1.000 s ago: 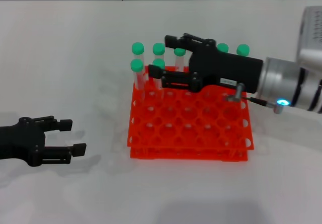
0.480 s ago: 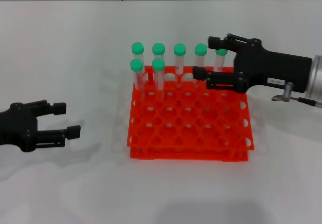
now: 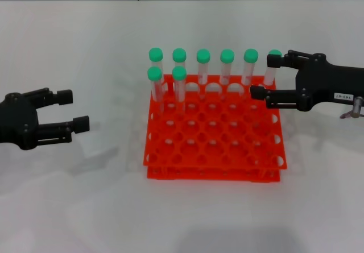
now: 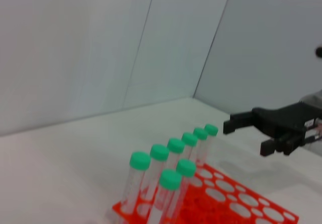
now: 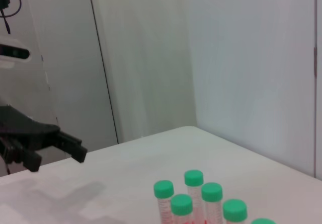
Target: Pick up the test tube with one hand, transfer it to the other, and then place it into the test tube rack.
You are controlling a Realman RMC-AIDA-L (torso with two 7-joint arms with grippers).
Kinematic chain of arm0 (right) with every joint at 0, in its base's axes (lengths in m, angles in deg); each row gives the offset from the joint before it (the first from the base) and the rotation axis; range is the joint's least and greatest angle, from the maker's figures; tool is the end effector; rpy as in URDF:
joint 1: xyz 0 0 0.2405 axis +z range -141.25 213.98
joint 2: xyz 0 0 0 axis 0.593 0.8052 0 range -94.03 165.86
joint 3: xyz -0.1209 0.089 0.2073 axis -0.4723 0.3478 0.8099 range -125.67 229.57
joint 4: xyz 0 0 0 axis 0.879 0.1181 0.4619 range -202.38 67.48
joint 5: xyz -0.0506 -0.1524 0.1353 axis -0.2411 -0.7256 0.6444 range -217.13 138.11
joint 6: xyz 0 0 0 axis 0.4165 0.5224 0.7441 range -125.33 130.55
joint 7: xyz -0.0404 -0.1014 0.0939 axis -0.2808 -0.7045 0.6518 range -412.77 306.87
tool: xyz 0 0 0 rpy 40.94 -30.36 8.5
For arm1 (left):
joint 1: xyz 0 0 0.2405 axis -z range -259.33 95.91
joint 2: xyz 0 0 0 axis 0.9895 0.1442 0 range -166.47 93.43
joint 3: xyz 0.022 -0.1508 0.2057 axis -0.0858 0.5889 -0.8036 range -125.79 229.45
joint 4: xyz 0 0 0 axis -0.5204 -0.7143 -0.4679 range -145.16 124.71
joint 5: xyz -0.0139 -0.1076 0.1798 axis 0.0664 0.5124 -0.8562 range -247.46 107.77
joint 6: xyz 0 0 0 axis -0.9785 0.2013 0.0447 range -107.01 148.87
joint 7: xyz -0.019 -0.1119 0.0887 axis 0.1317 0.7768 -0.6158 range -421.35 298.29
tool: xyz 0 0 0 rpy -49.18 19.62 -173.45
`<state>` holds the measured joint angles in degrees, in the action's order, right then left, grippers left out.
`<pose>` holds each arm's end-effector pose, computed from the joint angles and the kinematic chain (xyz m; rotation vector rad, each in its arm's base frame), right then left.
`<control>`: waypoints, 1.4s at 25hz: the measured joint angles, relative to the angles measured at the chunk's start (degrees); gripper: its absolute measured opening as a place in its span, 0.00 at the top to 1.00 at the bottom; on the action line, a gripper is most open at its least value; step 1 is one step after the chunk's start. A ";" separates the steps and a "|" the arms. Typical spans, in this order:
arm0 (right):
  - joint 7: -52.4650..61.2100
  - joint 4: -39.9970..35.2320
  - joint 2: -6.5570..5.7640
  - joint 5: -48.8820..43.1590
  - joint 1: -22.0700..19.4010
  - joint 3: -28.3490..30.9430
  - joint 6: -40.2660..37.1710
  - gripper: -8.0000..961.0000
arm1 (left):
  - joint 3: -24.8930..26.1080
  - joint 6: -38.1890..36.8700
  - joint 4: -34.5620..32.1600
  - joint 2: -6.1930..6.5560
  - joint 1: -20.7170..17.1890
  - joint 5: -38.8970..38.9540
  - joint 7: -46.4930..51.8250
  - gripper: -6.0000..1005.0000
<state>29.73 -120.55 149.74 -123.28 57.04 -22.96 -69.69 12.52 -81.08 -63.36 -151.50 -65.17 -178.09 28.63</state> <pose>0.2257 0.3416 0.0103 -2.6459 0.4125 0.7135 -0.2988 0.2745 0.0776 -2.6445 -0.7637 -0.7252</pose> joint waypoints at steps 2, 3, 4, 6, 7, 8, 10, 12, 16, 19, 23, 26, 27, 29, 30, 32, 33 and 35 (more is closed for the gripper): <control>0.24 -0.01 -0.10 -0.30 -0.05 0.31 -0.16 0.10 | -0.02 -0.04 -0.04 0.01 0.31 0.51 0.01 0.14; 0.31 -0.02 -0.15 -0.33 -0.07 0.32 -0.19 0.10 | -0.04 -0.04 -0.07 0.01 0.55 0.64 0.01 0.14; 0.36 -0.03 -0.21 -0.36 -0.09 0.34 -0.21 0.10 | -0.05 -0.04 -0.07 0.01 0.90 0.65 0.01 0.14; 0.43 -0.08 -0.29 -0.44 -0.10 0.36 -0.43 0.10 | -0.06 -0.04 -0.04 0.01 1.40 0.65 0.03 0.14; 0.43 -0.10 -0.33 -0.48 -0.11 0.37 -0.63 0.10 | -0.06 -0.04 0.05 0.00 1.66 0.64 0.05 0.14; 0.44 -0.13 -0.35 -0.49 -0.13 0.38 -0.75 0.10 | -0.06 -0.05 0.10 0.00 1.87 0.63 0.06 0.14; 0.43 -0.14 -0.37 -0.51 -0.17 0.39 -0.91 0.10 | -0.08 -0.09 0.10 -0.04 2.09 0.63 0.09 0.14; 0.36 -0.15 -0.36 -0.52 -0.24 0.40 -0.92 0.10 | -0.12 -0.10 0.10 -0.10 2.19 0.64 0.10 0.14; 0.21 -0.17 -0.31 -0.54 -0.30 0.44 -1.22 0.10 | -0.24 -0.12 0.29 -0.14 2.27 0.64 0.11 0.14; 0.16 -0.17 -0.35 -0.57 -0.37 0.47 -1.88 0.10 | -0.33 -0.21 0.34 -0.16 2.27 0.65 0.15 0.14; 0.06 -0.17 -0.39 -0.66 -0.39 0.48 -2.27 0.10 | -0.18 -0.77 0.33 -0.16 2.27 0.65 0.53 0.14; 0.04 -0.17 -0.46 -0.70 -0.45 0.48 -2.61 0.10 | -0.09 -1.03 0.26 -0.16 2.27 0.66 0.80 0.14; 0.03 -0.17 -0.47 -0.70 -0.48 0.48 -2.96 0.10 | -0.09 -1.16 0.27 -0.16 2.27 0.66 0.82 0.14; 0.02 -0.17 -0.47 -0.70 -0.51 0.48 -3.12 0.10 | -0.07 -1.40 0.26 -0.16 2.27 0.66 0.82 0.14; 0.02 -0.17 -0.47 -0.70 -0.54 0.48 -3.24 0.10 | -0.06 -1.44 0.25 -0.16 2.27 0.66 0.82 0.14; 0.02 -0.17 -0.46 -0.70 -0.55 0.48 -3.26 0.10 | -0.06 -1.46 0.25 -0.16 2.27 0.66 0.82 0.14; 0.02 -0.17 -0.46 -0.70 -0.55 0.48 -3.26 0.10 | -0.06 -1.45 0.25 -0.14 2.27 0.67 0.82 0.14; 0.02 -0.17 -0.45 -0.71 -0.55 0.48 -3.27 0.10 | -0.06 -1.46 0.21 -0.10 2.27 0.67 0.82 0.14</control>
<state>29.75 -120.72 149.29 -124.00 56.49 -22.49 -72.96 12.46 -82.54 -63.15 -151.60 -62.90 -177.41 29.44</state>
